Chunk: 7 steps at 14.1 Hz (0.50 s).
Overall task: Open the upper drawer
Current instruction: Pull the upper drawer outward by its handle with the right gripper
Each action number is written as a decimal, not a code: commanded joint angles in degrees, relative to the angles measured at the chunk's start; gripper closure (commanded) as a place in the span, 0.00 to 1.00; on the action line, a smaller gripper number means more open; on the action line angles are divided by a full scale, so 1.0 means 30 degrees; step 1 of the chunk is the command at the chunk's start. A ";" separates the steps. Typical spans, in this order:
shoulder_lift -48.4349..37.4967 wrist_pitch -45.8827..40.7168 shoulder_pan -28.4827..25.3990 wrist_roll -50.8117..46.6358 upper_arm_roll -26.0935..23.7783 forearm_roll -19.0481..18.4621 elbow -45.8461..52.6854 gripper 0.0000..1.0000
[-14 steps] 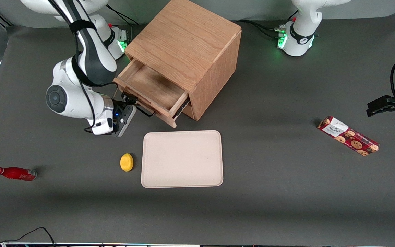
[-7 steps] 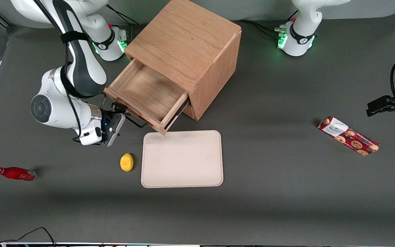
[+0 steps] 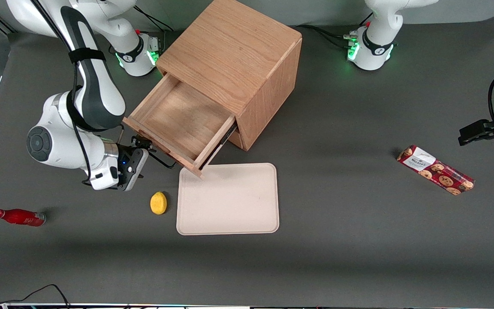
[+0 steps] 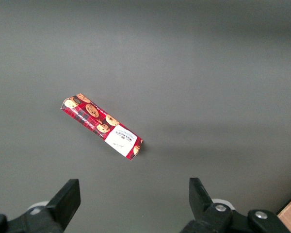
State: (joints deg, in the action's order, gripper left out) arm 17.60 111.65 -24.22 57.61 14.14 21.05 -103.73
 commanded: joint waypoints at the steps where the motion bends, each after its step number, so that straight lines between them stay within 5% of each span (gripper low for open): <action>1: 0.0754 -0.0125 0.0369 0.1128 0.0150 0.0250 0.1059 0.00; 7: 0.1338 -0.0213 0.0984 0.1655 0.0121 0.0221 0.1936 0.00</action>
State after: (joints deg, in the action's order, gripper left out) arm 19.80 111.58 -22.25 59.72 14.34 21.05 -100.52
